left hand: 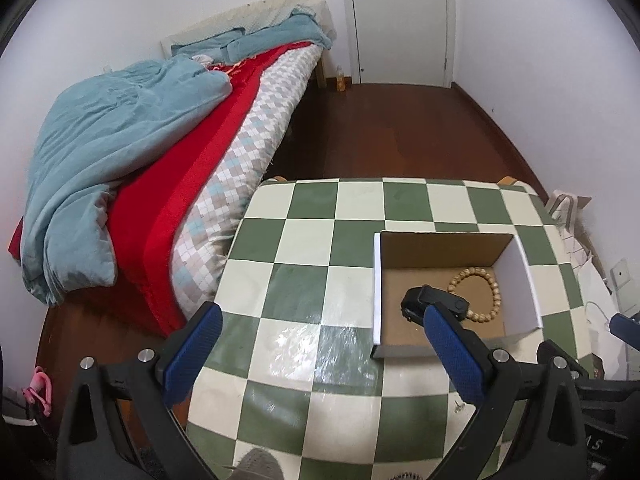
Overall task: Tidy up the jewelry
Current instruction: 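Withdraw both tools from the box toward the remaining jewelry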
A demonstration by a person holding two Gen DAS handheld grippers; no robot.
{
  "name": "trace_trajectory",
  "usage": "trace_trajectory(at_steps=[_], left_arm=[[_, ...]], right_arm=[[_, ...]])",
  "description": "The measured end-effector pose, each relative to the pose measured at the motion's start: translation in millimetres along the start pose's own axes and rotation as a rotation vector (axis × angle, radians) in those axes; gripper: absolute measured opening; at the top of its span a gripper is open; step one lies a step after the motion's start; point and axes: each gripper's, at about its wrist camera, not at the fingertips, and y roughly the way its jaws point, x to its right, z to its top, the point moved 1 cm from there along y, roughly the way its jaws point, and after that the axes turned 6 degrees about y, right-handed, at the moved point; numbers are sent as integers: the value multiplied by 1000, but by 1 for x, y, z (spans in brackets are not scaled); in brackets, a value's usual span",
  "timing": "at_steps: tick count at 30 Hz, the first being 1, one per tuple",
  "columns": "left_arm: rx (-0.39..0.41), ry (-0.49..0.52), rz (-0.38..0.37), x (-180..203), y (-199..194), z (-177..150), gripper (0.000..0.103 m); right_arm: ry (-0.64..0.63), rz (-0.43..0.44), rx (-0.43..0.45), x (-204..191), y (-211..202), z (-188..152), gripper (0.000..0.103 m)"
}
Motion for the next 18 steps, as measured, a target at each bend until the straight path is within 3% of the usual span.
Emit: trace_trajectory(at_steps=[18], left_arm=[[128,-15,17,-14,-102,-27,103]], right_arm=[[13,57,184,10,-112,-35,103]])
